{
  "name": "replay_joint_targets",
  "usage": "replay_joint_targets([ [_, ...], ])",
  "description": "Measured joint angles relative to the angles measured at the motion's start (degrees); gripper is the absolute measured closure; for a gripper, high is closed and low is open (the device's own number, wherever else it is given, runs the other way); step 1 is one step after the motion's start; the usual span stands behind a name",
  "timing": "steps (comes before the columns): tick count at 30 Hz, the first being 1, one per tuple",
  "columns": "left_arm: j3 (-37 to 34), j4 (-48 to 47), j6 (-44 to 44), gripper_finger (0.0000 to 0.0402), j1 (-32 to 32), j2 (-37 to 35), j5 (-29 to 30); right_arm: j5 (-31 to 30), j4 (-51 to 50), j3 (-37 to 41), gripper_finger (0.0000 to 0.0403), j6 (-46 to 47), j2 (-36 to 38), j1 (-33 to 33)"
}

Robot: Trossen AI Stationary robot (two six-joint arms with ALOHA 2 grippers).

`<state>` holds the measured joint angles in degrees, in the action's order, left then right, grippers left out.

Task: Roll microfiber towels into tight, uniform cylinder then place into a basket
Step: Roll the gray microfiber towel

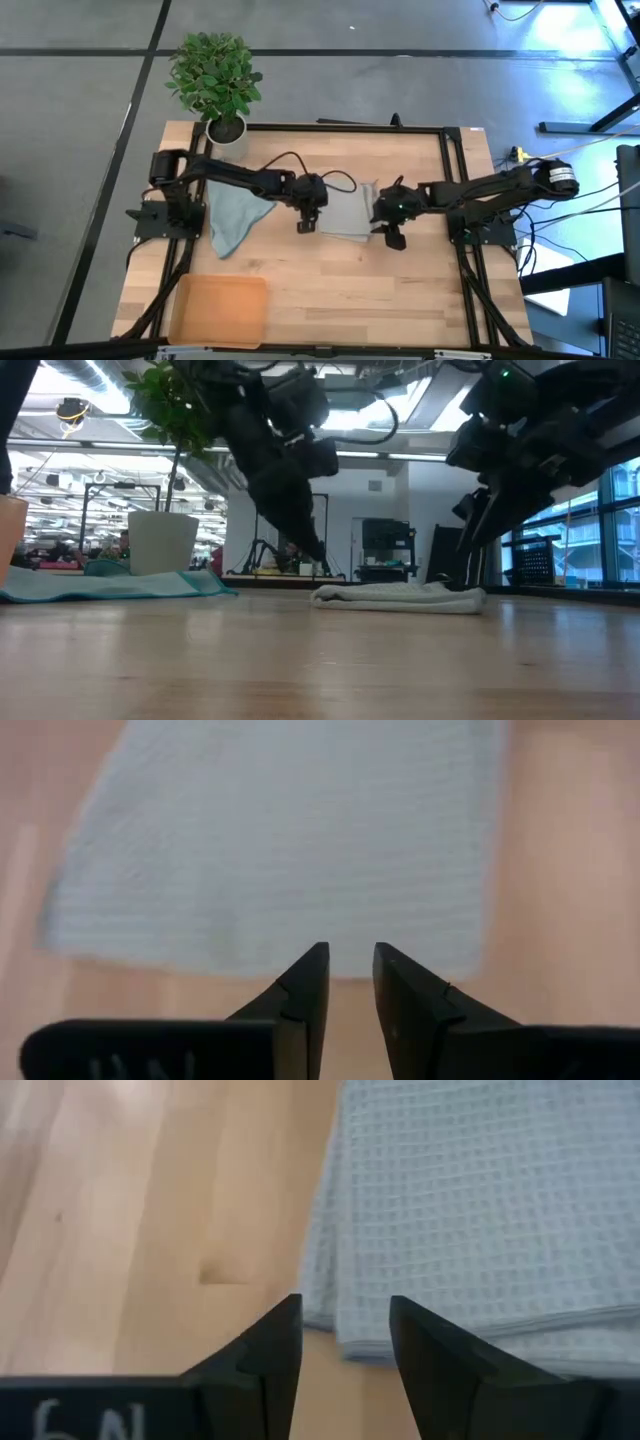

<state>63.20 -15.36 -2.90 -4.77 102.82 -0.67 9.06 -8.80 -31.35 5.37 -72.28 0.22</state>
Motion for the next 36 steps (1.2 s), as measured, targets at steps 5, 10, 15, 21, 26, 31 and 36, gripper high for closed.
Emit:
replay_joint_targets([
  [5,-0.04,-0.58,0.72,0.0327,3.60,-0.30,2.24,-0.22,0.59,0.00,0.0249,-0.04,-0.21,1.90],
  [10,-0.04,-0.58,-4.51,0.0327,5.71,-0.30,6.80,-0.33,1.95,-0.01,0.0248,0.39,-0.21,3.02],
  [15,-0.04,-0.56,-8.37,0.0328,7.32,-0.30,7.19,-0.33,1.90,-0.01,0.0248,0.48,-0.21,3.09],
  [21,-0.04,-0.52,-7.57,0.0360,7.85,-0.30,7.64,-0.37,1.93,-0.01,0.0249,0.57,-0.21,3.09],
  [26,-0.04,-0.50,-5.02,0.0369,7.79,-0.30,7.66,-0.37,1.95,-0.01,0.0249,0.46,-0.21,3.09],
  [31,-0.04,-0.41,-3.53,0.0346,7.99,-0.30,5.61,-0.39,1.95,-0.03,0.0249,0.54,-0.21,3.09],
  [36,-0.02,-0.25,-2.12,0.0317,7.97,0.01,4.14,-0.44,1.98,-0.09,0.0249,-0.47,-0.21,3.09],
])
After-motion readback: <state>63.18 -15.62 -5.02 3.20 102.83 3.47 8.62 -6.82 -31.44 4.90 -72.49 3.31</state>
